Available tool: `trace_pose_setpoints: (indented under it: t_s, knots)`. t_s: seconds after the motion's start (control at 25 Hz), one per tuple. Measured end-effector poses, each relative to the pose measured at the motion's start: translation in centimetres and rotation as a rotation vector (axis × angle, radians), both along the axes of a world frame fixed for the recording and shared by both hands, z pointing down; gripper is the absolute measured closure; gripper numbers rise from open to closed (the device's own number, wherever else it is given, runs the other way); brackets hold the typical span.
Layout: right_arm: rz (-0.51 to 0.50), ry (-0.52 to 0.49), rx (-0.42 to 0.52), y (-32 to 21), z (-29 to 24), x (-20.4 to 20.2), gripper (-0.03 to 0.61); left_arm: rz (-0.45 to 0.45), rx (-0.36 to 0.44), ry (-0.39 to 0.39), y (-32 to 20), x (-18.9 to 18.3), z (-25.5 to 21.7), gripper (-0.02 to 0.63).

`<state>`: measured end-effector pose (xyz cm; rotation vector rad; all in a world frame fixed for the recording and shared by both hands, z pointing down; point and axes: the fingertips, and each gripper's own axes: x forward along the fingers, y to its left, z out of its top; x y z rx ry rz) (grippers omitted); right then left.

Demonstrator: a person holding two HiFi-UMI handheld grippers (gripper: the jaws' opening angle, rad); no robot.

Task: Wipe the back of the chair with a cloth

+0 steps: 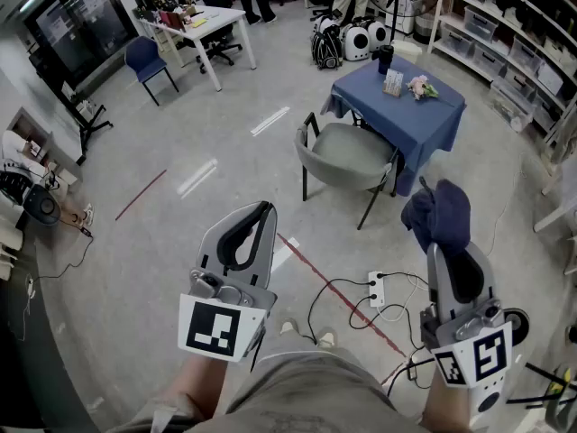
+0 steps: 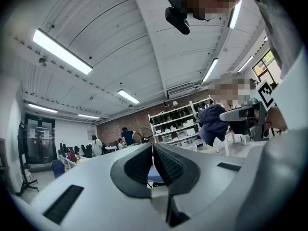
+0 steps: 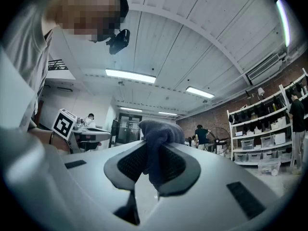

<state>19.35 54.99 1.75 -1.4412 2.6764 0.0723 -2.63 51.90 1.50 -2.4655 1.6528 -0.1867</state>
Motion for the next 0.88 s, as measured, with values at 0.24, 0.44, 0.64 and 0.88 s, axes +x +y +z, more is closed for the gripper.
trace_pose_setpoints:
  t_s: [0.24,0.44,0.64,0.88]
  knots:
    - [-0.003,-0.036,-0.020,0.4,0.0,0.5,0.497,0.037,0.027,0.049,1.0,0.7,-0.8,0.589]
    - [-0.003,-0.029,-0.024,0.7,0.0,0.4,0.497,0.042,0.038,0.026,1.3,0.5,-1.0,0.588]
    - [-0.002,-0.028,-0.030,0.7,0.3,0.3,0.497,0.024,0.082,0.038,1.3,-0.2,-1.4,0.576]
    - [-0.004,-0.023,-0.033,0.7,0.7,0.4,0.497,0.036,0.052,0.134,1.0,-0.4,-1.6,0.342]
